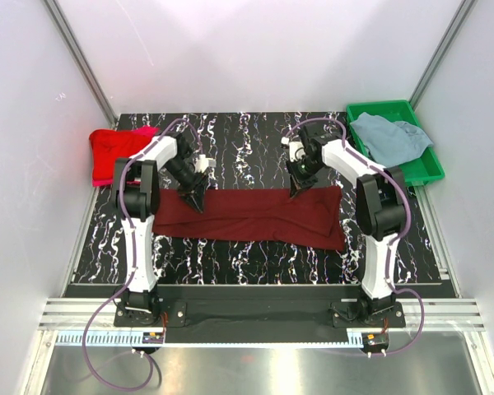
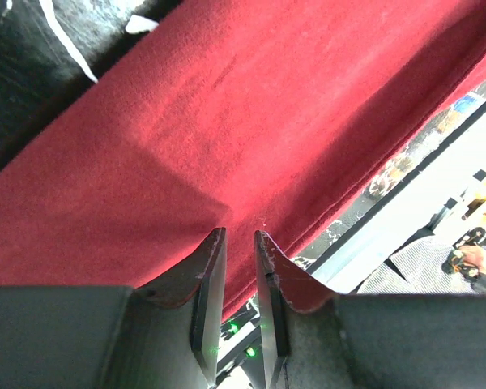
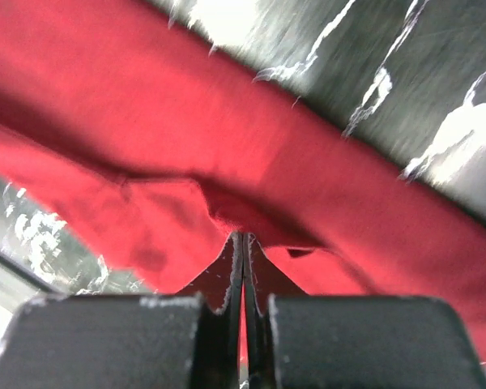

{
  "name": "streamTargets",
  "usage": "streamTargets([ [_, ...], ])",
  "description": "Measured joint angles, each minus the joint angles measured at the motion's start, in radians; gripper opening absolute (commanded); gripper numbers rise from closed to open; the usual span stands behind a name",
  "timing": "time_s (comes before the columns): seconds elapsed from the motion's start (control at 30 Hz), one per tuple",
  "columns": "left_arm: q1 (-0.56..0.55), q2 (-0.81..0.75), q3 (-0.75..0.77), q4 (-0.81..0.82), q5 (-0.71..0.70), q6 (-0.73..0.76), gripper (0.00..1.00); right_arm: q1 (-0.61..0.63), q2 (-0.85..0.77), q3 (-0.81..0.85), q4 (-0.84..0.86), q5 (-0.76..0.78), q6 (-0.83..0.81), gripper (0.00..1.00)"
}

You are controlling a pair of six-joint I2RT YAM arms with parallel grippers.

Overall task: Fold and stack the t-shirts
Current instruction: Fold the tshirt

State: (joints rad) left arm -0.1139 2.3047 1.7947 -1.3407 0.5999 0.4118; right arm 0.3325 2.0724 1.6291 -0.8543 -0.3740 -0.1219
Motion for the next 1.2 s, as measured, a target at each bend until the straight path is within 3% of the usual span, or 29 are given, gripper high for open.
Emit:
streamTargets([
  [0.4,0.0,0.023,0.003,0.0,0.026,0.018,0.25,0.145,-0.24,-0.239,-0.034,-0.022,0.077,0.05],
  [0.6,0.0,0.023,-0.005,0.0,0.03,0.029,0.25,0.153,-0.243,-0.291,-0.03,-0.031,0.103,0.35],
  [0.9,0.0,0.024,-0.003,-0.001,0.03,0.028,0.25,0.156,-0.429,-0.358,0.008,0.026,0.108,0.39],
  [1.03,-0.001,0.027,0.012,0.001,0.03,0.024,0.25,0.156,-0.363,-0.287,0.031,0.048,0.073,0.38],
  [1.2,-0.006,0.027,0.011,0.0,0.032,0.024,0.25,0.155,-0.166,-0.166,0.074,0.058,0.043,0.35],
])
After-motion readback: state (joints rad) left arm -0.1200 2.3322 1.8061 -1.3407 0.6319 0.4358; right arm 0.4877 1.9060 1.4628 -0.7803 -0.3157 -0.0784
